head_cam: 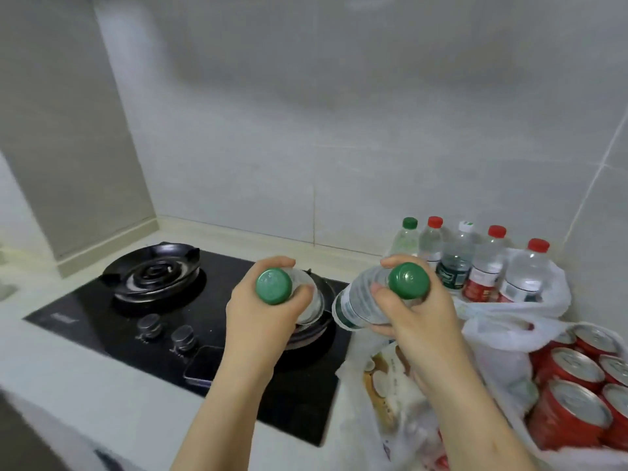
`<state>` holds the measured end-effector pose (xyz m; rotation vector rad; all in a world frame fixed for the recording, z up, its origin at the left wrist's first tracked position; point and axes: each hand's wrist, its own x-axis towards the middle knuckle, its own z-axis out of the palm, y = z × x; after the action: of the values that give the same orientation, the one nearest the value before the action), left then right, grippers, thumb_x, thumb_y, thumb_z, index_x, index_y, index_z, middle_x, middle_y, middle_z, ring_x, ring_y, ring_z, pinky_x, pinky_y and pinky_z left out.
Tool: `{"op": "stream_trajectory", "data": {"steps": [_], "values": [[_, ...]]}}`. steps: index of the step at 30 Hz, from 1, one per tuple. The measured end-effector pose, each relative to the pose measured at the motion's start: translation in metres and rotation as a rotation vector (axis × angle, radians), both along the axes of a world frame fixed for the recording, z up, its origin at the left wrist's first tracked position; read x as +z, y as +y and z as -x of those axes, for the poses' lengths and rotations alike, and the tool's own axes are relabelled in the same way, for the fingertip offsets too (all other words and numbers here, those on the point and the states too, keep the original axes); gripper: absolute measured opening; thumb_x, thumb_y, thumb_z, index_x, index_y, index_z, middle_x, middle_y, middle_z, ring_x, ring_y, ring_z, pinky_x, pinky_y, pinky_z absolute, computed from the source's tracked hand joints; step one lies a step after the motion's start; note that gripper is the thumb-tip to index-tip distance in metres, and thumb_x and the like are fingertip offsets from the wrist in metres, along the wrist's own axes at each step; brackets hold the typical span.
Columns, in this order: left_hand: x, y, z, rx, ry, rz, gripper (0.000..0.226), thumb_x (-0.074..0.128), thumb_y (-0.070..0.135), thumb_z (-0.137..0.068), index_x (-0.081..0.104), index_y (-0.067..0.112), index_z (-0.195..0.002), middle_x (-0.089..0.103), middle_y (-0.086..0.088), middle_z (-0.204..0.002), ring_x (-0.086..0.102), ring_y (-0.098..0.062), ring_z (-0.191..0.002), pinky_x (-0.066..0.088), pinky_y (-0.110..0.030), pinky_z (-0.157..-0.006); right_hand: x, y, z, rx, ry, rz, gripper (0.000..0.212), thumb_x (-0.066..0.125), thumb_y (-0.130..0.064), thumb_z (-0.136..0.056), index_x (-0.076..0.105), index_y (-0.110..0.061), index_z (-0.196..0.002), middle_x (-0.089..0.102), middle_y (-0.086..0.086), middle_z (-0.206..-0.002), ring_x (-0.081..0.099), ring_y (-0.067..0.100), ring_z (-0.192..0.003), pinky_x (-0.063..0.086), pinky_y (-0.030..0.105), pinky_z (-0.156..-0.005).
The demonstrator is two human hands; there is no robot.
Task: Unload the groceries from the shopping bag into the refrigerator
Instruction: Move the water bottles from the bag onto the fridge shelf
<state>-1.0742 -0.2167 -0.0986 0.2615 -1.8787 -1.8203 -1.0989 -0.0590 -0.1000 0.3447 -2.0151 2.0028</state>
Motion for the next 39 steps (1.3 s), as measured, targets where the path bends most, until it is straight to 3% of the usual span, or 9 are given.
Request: {"op": "stream_trajectory", "data": {"steps": [3, 8, 12, 19, 21, 26, 30, 35, 39], "values": [[-0.004, -0.042, -0.032, 0.08, -0.037, 0.029, 0.029, 0.075, 0.012, -0.07, 0.066, 0.037, -0.083, 0.064, 0.017, -0.072, 0.063, -0.018, -0.08, 0.056, -0.052, -0.073, -0.004, -0.045, -0.018, 0.107, -0.021, -0.006, 0.032, 0.067, -0.011, -0.076, 0.06, -0.042, -0.08, 0.061, -0.028, -0.079, 0.061, 0.012, -0.085, 0.052, 0.054, -0.084], [-0.01, -0.103, -0.09, 0.257, -0.086, 0.032, 0.03, 0.074, 0.009, -0.072, 0.066, 0.035, -0.083, 0.066, 0.007, -0.076, 0.063, -0.021, -0.081, 0.056, -0.052, -0.073, -0.012, -0.117, -0.052, 0.315, -0.067, -0.028, 0.029, 0.067, -0.016, -0.074, 0.06, -0.042, -0.083, 0.061, -0.025, -0.082, 0.061, 0.013, -0.087, 0.051, 0.055, -0.085], [-0.013, -0.142, -0.137, 0.408, -0.125, 0.034, 0.026, 0.072, 0.008, -0.074, 0.065, 0.031, -0.084, 0.064, 0.017, -0.067, 0.06, -0.013, -0.072, 0.056, -0.049, -0.074, -0.014, -0.169, -0.079, 0.494, -0.086, -0.07, 0.027, 0.061, -0.026, -0.064, 0.06, -0.039, -0.088, 0.062, -0.021, -0.084, 0.061, 0.016, -0.088, 0.052, 0.055, -0.083], [-0.022, -0.184, -0.214, 0.714, -0.18, 0.03, 0.028, 0.075, 0.01, -0.074, 0.064, 0.032, -0.087, 0.062, 0.005, -0.082, 0.059, -0.013, -0.077, 0.055, -0.035, -0.069, -0.019, -0.246, -0.118, 0.837, -0.086, -0.18, 0.021, 0.066, -0.025, -0.071, 0.059, -0.039, -0.087, 0.061, -0.022, -0.083, 0.058, -0.001, -0.077, 0.053, 0.05, -0.083], [-0.026, -0.185, -0.234, 0.803, -0.186, 0.022, 0.028, 0.075, 0.011, -0.073, 0.063, 0.032, -0.087, 0.061, 0.004, -0.082, 0.059, -0.014, -0.077, 0.054, -0.034, -0.066, -0.021, -0.264, -0.129, 0.939, -0.073, -0.208, 0.024, 0.067, -0.016, -0.079, 0.059, -0.037, -0.085, 0.06, -0.022, -0.081, 0.058, 0.001, -0.076, 0.053, 0.051, -0.082], [-0.032, -0.173, -0.279, 1.05, -0.205, -0.011, 0.027, 0.073, 0.011, -0.073, 0.063, 0.032, -0.087, 0.061, 0.007, -0.074, 0.058, -0.01, -0.069, 0.053, -0.034, -0.062, -0.019, -0.294, -0.162, 1.235, -0.025, -0.265, 0.024, 0.064, -0.013, -0.081, 0.059, -0.035, -0.087, 0.061, -0.017, -0.081, 0.06, 0.012, -0.081, 0.053, 0.052, -0.081], [-0.035, -0.154, -0.317, 1.258, -0.207, -0.01, 0.026, 0.073, 0.011, -0.073, 0.062, 0.032, -0.083, 0.06, 0.012, -0.065, 0.054, 0.002, -0.058, 0.053, -0.03, -0.061, -0.019, -0.305, -0.197, 1.463, 0.031, -0.287, 0.027, 0.063, -0.008, -0.082, 0.059, -0.034, -0.084, 0.06, -0.009, -0.08, 0.059, 0.016, -0.079, 0.054, 0.054, -0.078], [-0.032, -0.115, -0.373, 1.495, -0.21, -0.044, 0.025, 0.071, 0.015, -0.075, 0.059, 0.034, -0.086, 0.056, 0.005, -0.069, 0.051, -0.012, -0.067, 0.054, -0.041, -0.067, -0.019, -0.304, -0.256, 1.733, 0.058, -0.307, 0.023, 0.063, -0.008, -0.083, 0.058, -0.03, -0.087, 0.057, -0.018, -0.08, 0.054, -0.006, -0.068, 0.054, 0.047, -0.078], [-0.023, -0.076, -0.426, 1.685, -0.217, -0.012, 0.027, 0.071, 0.018, -0.076, 0.053, 0.035, -0.087, 0.055, -0.003, -0.08, 0.052, -0.015, -0.072, 0.054, -0.045, -0.07, -0.014, -0.294, -0.319, 1.932, 0.097, -0.273, 0.023, 0.064, -0.009, -0.082, 0.058, -0.031, -0.084, 0.058, -0.017, -0.08, 0.053, -0.002, -0.065, 0.053, 0.047, -0.076]]}}
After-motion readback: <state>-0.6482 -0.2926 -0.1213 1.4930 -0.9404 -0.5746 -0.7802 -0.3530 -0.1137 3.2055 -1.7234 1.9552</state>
